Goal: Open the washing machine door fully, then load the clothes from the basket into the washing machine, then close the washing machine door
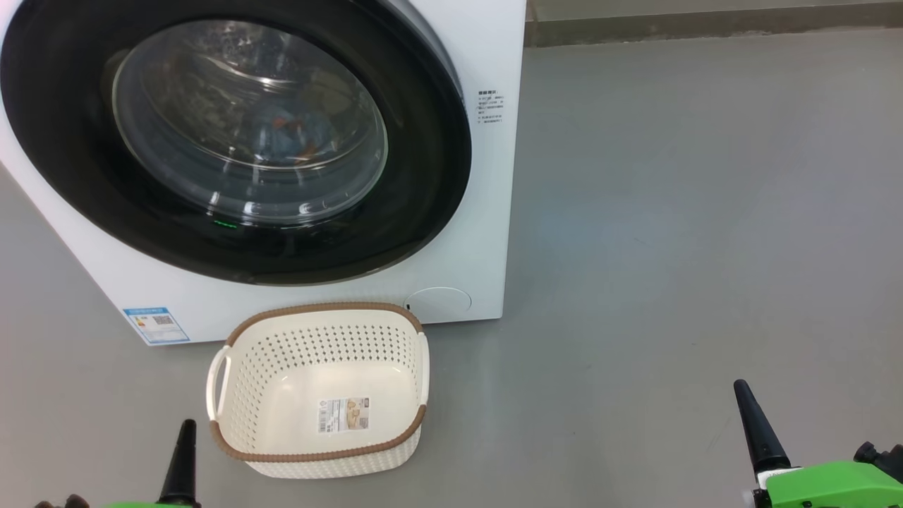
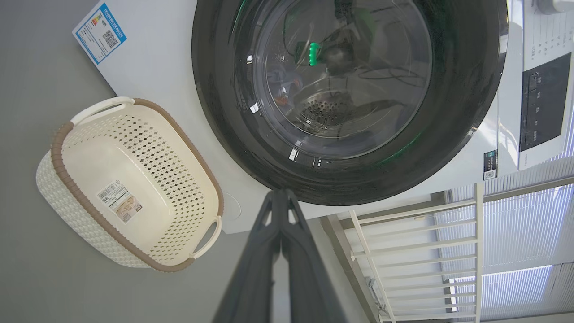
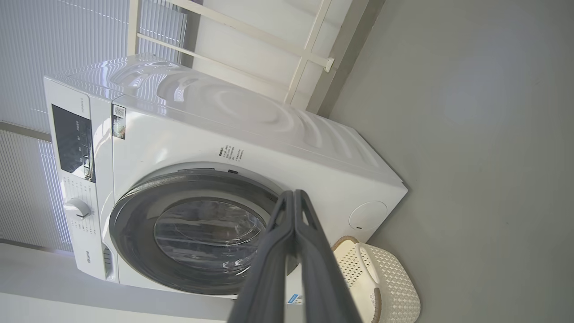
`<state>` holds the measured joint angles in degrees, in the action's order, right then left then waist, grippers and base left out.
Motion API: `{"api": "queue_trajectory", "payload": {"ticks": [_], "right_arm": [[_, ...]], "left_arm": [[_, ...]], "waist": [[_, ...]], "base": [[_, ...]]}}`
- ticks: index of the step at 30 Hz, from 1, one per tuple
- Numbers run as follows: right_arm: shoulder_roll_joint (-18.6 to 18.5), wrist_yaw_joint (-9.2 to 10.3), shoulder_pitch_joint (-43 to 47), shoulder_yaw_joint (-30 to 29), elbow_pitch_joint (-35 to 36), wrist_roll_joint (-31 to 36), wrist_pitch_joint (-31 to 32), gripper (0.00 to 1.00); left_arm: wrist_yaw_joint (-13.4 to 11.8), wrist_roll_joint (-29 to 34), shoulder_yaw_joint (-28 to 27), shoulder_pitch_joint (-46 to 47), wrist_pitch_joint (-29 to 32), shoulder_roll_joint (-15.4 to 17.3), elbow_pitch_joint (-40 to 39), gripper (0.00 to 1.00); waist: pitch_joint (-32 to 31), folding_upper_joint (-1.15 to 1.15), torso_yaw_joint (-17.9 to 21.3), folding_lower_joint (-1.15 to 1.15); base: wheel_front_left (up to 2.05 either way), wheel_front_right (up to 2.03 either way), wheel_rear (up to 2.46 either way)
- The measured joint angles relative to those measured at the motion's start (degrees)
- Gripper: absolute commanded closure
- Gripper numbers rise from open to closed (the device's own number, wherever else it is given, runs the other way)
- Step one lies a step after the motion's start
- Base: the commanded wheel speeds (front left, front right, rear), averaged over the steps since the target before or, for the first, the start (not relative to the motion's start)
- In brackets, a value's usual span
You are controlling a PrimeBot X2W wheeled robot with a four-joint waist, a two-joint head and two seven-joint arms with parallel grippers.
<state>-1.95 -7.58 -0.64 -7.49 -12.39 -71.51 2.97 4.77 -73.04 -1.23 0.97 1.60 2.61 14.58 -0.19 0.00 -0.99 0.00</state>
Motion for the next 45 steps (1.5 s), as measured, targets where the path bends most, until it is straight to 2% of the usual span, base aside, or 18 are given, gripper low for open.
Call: {"api": "queue_trajectory", "payload": {"ticks": [29, 45], "right_arm": [[-0.22, 0.01, -2.94, -0.32, -3.01, -19.85, 3.08, 1.00], [-0.24, 0.02, -3.20, -0.33, -3.04, -20.43, 3.08, 1.00]], "left_arm": [[2.04, -18.53, -3.30, 2.64, 4.48, -0.49, 0.45, 1.00], [2.04, -18.92, -3.44, 2.96, 4.70, -0.60, 0.48, 1.00]], "waist": [[0.37, 0.00, 0.99, 0.00], [0.37, 0.00, 1.00, 0.00]], "base": [[0.00, 0.00, 0.00], [0.00, 0.00, 0.00]]}}
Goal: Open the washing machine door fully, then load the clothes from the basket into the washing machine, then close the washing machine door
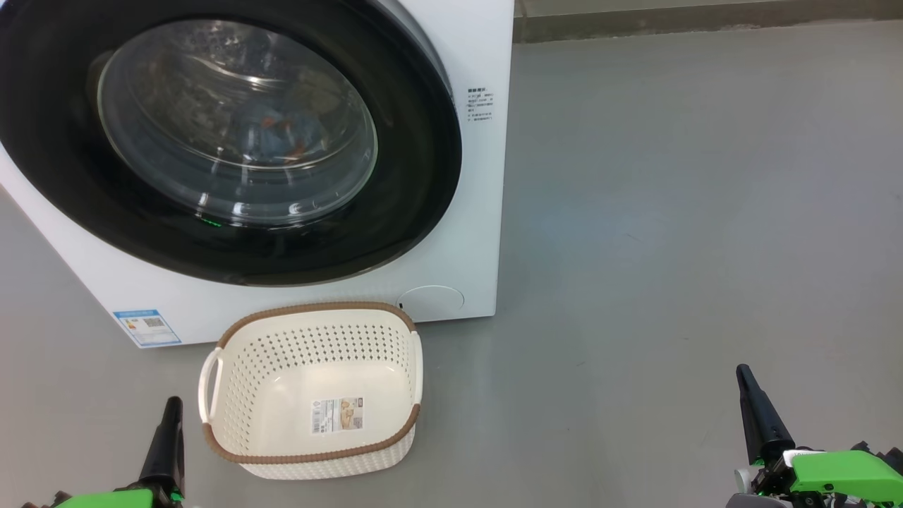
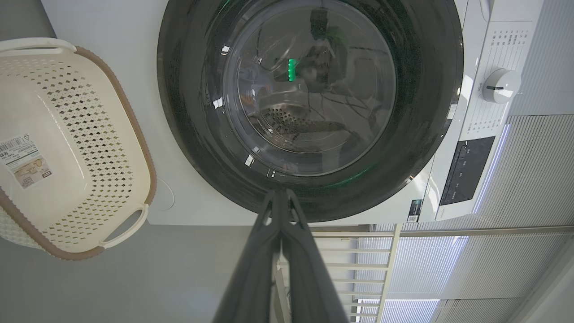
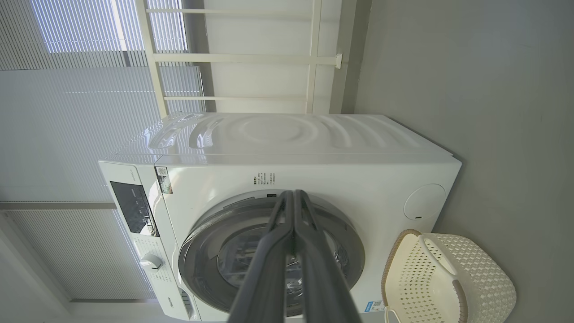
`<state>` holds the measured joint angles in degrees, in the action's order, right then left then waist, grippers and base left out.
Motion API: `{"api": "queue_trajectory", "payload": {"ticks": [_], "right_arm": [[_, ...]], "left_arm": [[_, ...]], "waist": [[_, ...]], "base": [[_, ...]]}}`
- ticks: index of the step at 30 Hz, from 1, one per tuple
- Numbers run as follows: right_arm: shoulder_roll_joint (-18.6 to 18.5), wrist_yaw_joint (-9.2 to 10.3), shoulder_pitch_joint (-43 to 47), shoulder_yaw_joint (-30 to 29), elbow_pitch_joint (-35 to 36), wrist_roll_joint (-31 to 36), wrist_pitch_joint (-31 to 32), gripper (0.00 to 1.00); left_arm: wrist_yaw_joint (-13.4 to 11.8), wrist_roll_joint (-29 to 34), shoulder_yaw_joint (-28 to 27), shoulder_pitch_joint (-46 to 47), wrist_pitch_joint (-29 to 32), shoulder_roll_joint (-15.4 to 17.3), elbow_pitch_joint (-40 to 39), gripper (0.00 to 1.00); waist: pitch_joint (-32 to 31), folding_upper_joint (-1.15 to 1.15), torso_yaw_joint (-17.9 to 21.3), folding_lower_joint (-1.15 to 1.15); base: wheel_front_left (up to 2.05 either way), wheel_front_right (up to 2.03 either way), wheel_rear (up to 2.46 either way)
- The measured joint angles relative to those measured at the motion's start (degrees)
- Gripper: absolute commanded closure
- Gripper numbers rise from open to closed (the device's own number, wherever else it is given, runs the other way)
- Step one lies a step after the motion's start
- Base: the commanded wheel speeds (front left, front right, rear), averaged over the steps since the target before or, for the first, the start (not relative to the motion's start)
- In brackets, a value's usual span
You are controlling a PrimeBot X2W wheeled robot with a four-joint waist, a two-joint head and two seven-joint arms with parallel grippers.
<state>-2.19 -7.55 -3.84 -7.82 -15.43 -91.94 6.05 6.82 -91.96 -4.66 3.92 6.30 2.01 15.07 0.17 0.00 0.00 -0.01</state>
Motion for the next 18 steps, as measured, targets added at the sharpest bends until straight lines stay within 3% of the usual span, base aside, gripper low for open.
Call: {"api": "queue_trajectory", "payload": {"ticks": [18], "right_arm": [[-0.01, 0.00, 0.00, 0.00, 0.00, 0.00, 0.00, 1.00]], "left_arm": [[0.00, 0.00, 0.00, 0.00, 0.00, -0.01, 0.00, 1.00]], "waist": [[0.00, 0.00, 0.00, 0.00]], "base": [[0.00, 0.00, 0.00]]}}
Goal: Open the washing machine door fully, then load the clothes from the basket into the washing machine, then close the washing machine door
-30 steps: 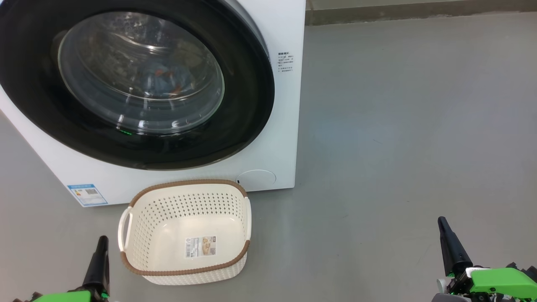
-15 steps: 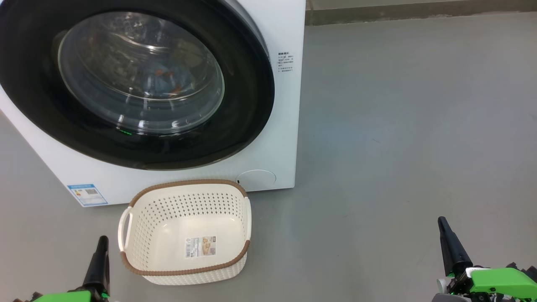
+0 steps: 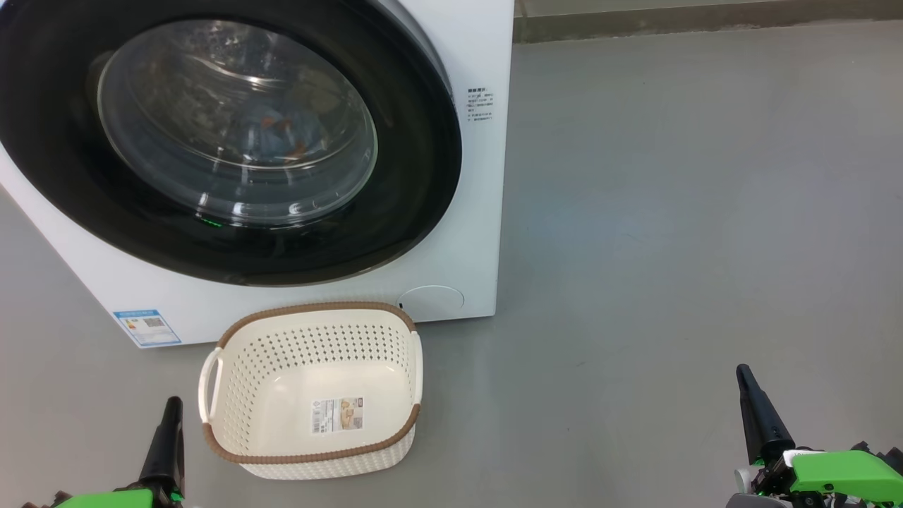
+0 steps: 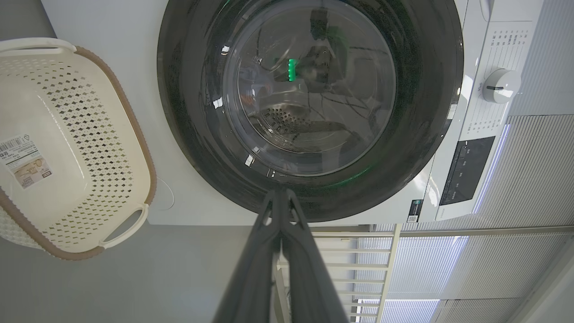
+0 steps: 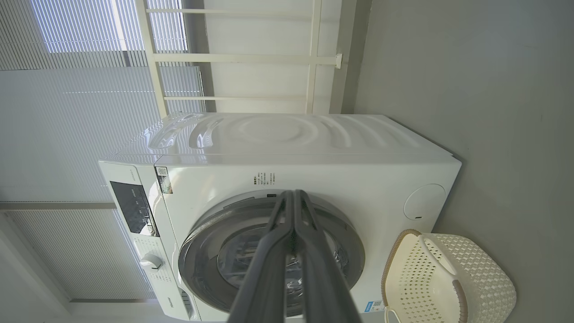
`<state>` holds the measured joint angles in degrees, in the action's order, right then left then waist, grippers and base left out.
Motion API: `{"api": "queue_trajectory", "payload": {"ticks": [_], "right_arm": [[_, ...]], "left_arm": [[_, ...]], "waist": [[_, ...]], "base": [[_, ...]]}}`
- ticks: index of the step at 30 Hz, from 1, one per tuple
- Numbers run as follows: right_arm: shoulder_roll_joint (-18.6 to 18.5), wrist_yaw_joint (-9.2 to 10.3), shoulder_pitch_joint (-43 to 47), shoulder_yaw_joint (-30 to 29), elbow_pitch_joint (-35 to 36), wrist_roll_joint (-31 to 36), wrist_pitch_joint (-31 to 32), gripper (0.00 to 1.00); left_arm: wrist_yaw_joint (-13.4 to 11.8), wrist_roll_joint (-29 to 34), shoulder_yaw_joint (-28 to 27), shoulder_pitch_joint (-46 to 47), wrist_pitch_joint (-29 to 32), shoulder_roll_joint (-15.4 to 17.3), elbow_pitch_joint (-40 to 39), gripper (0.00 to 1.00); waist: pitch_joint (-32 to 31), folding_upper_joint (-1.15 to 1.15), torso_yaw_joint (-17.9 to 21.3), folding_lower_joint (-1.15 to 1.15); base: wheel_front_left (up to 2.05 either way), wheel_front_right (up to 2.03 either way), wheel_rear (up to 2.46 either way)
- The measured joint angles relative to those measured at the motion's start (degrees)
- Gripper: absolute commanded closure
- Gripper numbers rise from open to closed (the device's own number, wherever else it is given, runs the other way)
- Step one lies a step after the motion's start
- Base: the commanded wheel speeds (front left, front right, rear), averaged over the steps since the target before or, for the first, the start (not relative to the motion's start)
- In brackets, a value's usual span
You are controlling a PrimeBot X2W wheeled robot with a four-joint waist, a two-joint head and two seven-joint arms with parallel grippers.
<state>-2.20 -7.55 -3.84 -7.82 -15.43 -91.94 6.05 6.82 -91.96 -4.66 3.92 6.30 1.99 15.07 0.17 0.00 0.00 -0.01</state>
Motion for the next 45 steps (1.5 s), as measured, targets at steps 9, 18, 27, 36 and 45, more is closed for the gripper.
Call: {"api": "queue_trajectory", "payload": {"ticks": [9, 18, 27, 36, 45], "right_arm": [[0.00, 0.00, 0.00, -0.01, 0.00, 0.00, 0.00, 1.00], [0.00, 0.00, 0.00, -0.01, 0.00, 0.00, 0.00, 1.00], [0.00, 0.00, 0.00, -0.01, 0.00, 0.00, 0.00, 1.00], [0.00, 0.00, 0.00, -0.01, 0.00, 0.00, 0.00, 1.00], [0.00, 0.00, 0.00, -0.01, 0.00, 0.00, 0.00, 1.00]], "left_arm": [[0.00, 0.00, 0.00, 0.00, 0.00, 0.00, 0.00, 1.00], [0.00, 0.00, 0.00, 0.00, 0.00, 0.00, 0.00, 1.00], [0.00, 0.00, 0.00, 0.00, 0.00, 0.00, 0.00, 1.00], [0.00, 0.00, 0.00, 0.00, 0.00, 0.00, 0.00, 1.00], [0.00, 0.00, 0.00, 0.00, 0.00, 0.00, 0.00, 1.00]], "waist": [[0.00, 0.00, 0.00, 0.00], [0.00, 0.00, 0.00, 0.00], [0.00, 0.00, 0.00, 0.00], [0.00, 0.00, 0.00, 0.00], [0.00, 0.00, 0.00, 0.01]], "base": [[0.00, 0.00, 0.00], [0.00, 0.00, 0.00], [0.00, 0.00, 0.00], [0.00, 0.00, 0.00], [0.00, 0.00, 0.00]]}}
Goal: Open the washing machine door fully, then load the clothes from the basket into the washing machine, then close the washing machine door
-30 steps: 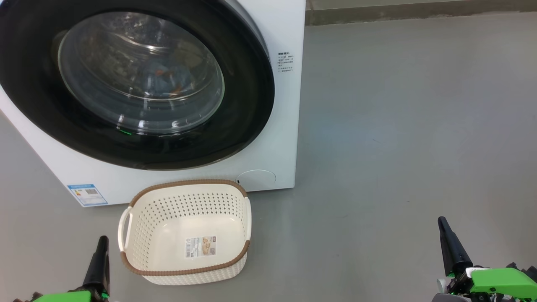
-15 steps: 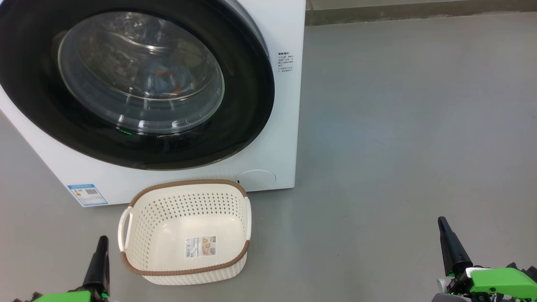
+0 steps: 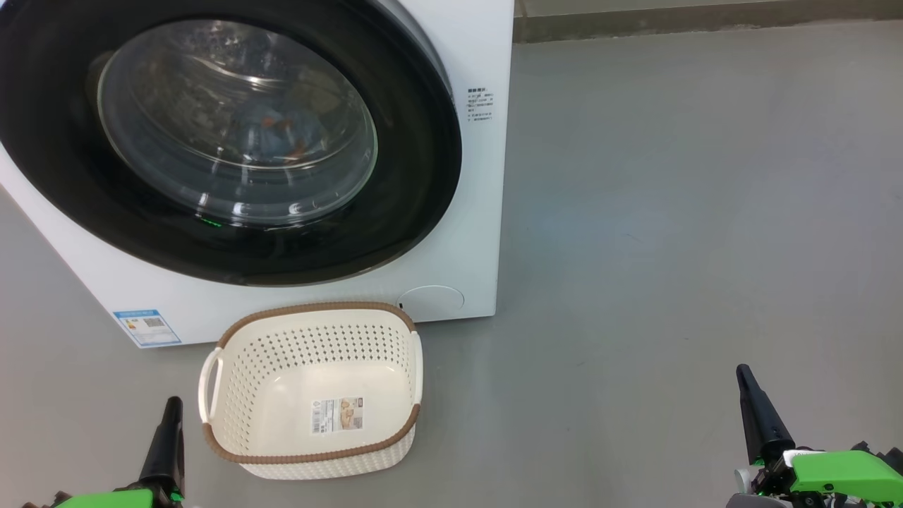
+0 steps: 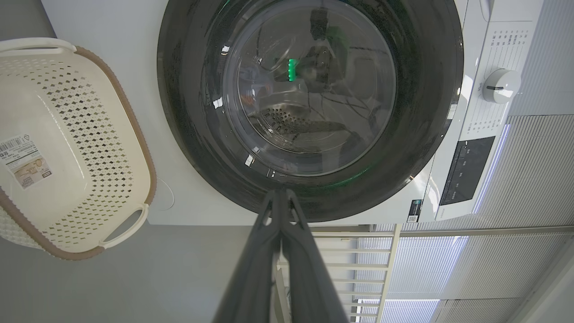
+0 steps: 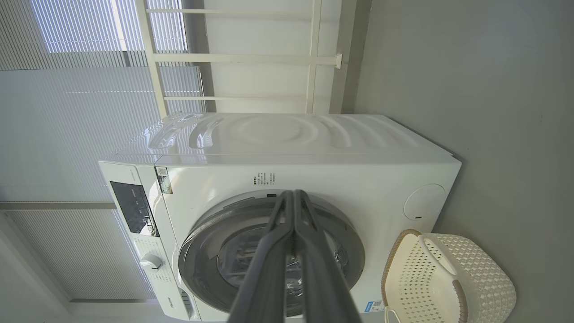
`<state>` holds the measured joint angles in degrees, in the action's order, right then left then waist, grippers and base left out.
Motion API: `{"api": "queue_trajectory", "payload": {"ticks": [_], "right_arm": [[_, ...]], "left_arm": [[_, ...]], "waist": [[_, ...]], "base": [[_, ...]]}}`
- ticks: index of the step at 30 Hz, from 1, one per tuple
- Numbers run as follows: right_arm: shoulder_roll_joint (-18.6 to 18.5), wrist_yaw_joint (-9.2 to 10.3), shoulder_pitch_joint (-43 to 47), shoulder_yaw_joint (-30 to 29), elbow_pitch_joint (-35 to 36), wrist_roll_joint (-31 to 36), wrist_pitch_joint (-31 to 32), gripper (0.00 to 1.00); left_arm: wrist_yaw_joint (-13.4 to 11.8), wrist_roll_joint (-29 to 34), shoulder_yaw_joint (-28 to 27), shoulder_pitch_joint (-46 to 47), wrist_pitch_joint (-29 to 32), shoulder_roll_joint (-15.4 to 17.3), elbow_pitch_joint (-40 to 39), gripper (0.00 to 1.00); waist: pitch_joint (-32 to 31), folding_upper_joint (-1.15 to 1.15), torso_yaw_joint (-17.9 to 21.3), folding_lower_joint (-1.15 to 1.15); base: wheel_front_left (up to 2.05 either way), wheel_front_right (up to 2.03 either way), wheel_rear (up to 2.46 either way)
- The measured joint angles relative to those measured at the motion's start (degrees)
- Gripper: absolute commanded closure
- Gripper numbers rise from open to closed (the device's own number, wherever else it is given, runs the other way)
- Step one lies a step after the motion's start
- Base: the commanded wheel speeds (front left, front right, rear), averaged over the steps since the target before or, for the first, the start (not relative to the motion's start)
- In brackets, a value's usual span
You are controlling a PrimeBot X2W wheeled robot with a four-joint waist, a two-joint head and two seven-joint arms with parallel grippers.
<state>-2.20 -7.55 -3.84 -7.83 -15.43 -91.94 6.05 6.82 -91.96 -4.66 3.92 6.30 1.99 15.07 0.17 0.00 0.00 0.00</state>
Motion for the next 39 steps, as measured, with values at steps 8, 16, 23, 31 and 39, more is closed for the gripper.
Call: {"api": "queue_trajectory", "payload": {"ticks": [8, 16, 23, 31, 39], "right_arm": [[0.00, 0.00, 0.00, 0.00, 0.00, 0.00, 0.00, 1.00], [0.00, 0.00, 0.00, 0.00, 0.00, 0.00, 0.00, 1.00], [0.00, 0.00, 0.00, 0.00, 0.00, 0.00, 0.00, 1.00], [0.00, 0.00, 0.00, 0.00, 0.00, 0.00, 0.00, 1.00], [0.00, 0.00, 0.00, 0.00, 0.00, 0.00, 0.00, 1.00]], "left_arm": [[0.00, 0.00, 0.00, 0.00, 0.00, 0.00, 0.00, 1.00], [0.00, 0.00, 0.00, 0.00, 0.00, 0.00, 0.00, 1.00], [0.00, 0.00, 0.00, 0.00, 0.00, 0.00, 0.00, 1.00], [0.00, 0.00, 0.00, 0.00, 0.00, 0.00, 0.00, 1.00], [0.00, 0.00, 0.00, 0.00, 0.00, 0.00, 0.00, 1.00]], "waist": [[0.00, 0.00, 0.00, 0.00], [0.00, 0.00, 0.00, 0.00], [0.00, 0.00, 0.00, 0.00], [0.00, 0.00, 0.00, 0.00], [0.00, 0.00, 0.00, 0.00]], "base": [[0.00, 0.00, 0.00], [0.00, 0.00, 0.00], [0.00, 0.00, 0.00], [0.00, 0.00, 0.00], [0.00, 0.00, 0.00]]}}
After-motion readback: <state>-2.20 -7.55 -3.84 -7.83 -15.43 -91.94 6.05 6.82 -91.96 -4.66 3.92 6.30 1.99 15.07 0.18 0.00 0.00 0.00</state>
